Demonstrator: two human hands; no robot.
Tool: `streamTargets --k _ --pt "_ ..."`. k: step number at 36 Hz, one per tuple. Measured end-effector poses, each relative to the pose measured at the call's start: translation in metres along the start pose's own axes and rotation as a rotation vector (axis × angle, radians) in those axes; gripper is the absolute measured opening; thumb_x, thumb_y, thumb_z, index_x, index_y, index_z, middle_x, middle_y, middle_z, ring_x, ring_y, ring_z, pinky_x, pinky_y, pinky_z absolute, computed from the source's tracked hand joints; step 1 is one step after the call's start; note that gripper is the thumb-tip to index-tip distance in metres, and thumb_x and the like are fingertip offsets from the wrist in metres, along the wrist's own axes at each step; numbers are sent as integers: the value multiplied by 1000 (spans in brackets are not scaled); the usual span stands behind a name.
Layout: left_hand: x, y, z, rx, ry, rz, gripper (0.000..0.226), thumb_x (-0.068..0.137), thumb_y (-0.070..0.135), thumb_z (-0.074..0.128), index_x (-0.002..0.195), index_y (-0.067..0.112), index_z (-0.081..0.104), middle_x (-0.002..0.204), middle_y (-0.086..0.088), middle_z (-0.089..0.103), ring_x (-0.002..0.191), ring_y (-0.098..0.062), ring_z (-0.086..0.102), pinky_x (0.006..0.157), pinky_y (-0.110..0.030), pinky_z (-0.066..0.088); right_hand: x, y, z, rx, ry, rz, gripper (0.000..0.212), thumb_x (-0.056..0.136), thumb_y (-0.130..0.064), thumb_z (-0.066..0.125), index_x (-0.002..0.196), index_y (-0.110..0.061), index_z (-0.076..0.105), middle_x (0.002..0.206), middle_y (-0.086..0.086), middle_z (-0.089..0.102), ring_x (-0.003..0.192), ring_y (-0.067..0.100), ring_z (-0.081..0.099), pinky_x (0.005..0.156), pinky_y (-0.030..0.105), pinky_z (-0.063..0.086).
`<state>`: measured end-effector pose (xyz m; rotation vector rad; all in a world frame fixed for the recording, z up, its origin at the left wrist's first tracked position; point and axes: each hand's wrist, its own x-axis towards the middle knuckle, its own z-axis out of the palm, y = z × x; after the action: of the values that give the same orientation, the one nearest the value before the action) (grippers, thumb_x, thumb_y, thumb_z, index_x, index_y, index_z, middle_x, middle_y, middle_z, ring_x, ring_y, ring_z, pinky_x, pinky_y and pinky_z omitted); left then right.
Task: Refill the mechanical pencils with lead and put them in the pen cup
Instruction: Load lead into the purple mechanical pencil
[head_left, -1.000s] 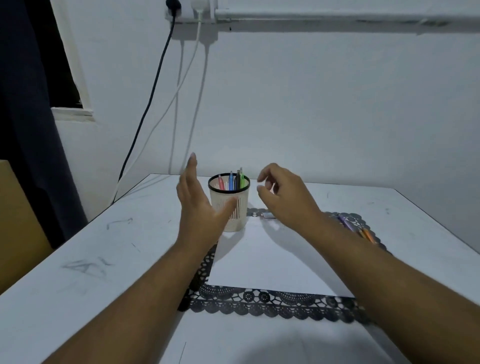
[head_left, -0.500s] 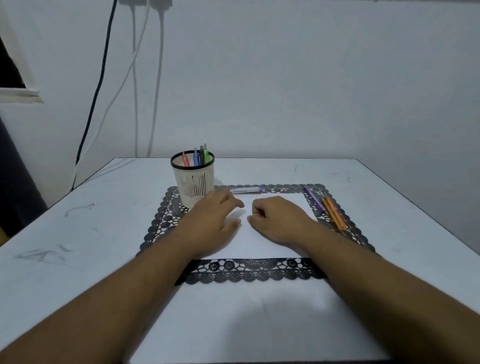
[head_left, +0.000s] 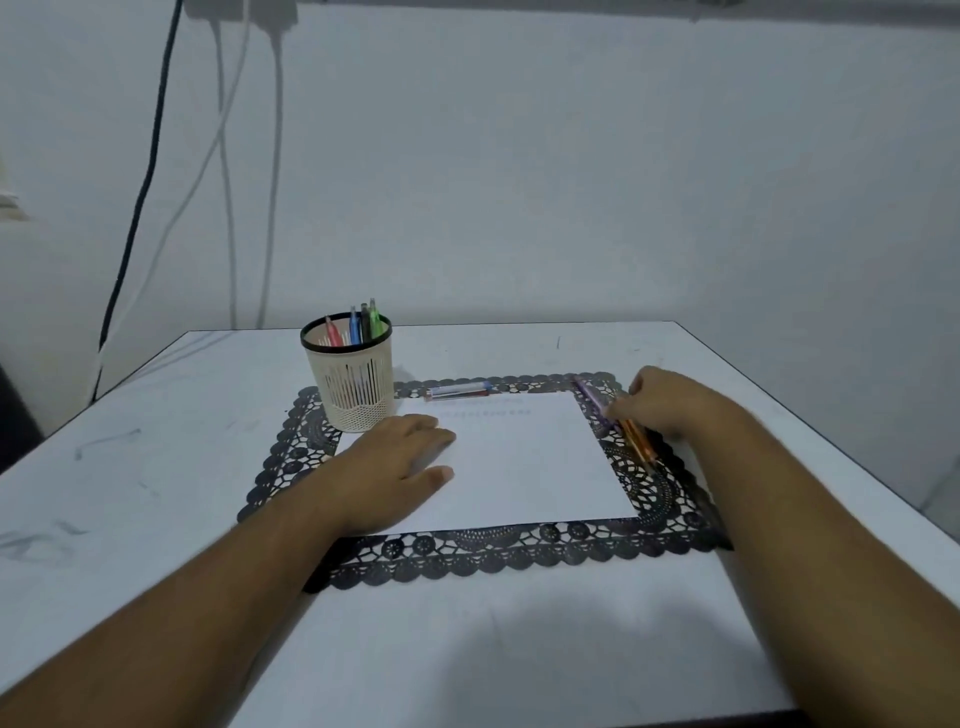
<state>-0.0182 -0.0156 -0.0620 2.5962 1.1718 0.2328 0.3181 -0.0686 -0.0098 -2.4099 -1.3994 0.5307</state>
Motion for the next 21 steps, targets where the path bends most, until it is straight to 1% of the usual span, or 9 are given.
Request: streamTargets --k 2,3,5,8,10,14,17,18,21 --pt "0 0 0 -10 -8 -5 55 105 53 42 157 37 34 166 13 22 152 -6 12 124 -32 15 2 -3 4 -12 23 -21 47 91 -38 75 121 -8 55 115 12 64 101 27 62 84 39 50" --pt "0 0 0 -15 -10 -6 55 105 53 42 157 37 34 166 14 22 152 -6 11 124 -33 16 1 -5 7 -14 35 -33 43 92 -34 75 120 -7 57 116 13 64 104 29 62 87 39 49" --pt "0 0 0 -18 -9 -5 55 105 53 43 157 37 34 166 14 22 152 -6 12 125 -34 16 1 -11 13 -8 55 -59 37 92 -29 73 118 -7 59 114 13 65 102 28 61 84 37 48" --pt "0 0 -1 -21 -4 -4 55 105 52 43 157 37 34 166 14 23 152 -6 12 124 -33 16 2 -17 21 -11 78 -110 26 92 -22 70 112 -7 62 108 12 68 89 23 59 73 34 42" --pt "0 1 -1 -24 -5 -6 54 105 52 43 157 37 34 166 14 22 152 -6 12 124 -33 15 4 -19 26 12 81 -136 23 92 -23 70 110 -12 62 106 8 68 89 21 58 69 33 41" --pt "-1 1 -1 -24 -12 -13 55 105 51 44 157 37 34 166 13 22 153 -9 11 124 -33 15 7 -23 34 32 71 -200 24 92 -29 71 111 -19 61 113 1 64 101 20 58 74 33 42" --pt "-2 3 -2 -25 -13 -15 54 105 51 44 157 37 34 166 13 21 154 -8 10 123 -32 15 6 -24 37 24 82 -242 27 92 -29 71 114 -21 57 113 -1 61 99 20 57 69 31 40" --pt "-2 3 -2 -28 -13 -16 54 105 51 44 157 37 34 166 13 21 153 -8 11 123 -32 15 6 -24 38 26 88 -251 25 91 -30 71 110 -22 57 111 -1 61 98 20 58 69 30 41" --pt "-2 3 -2 -32 -8 -15 54 105 51 45 157 37 35 166 13 22 153 -8 12 123 -31 15 9 -25 41 31 90 -255 20 85 -33 75 95 -25 58 106 1 63 92 20 62 75 35 48"
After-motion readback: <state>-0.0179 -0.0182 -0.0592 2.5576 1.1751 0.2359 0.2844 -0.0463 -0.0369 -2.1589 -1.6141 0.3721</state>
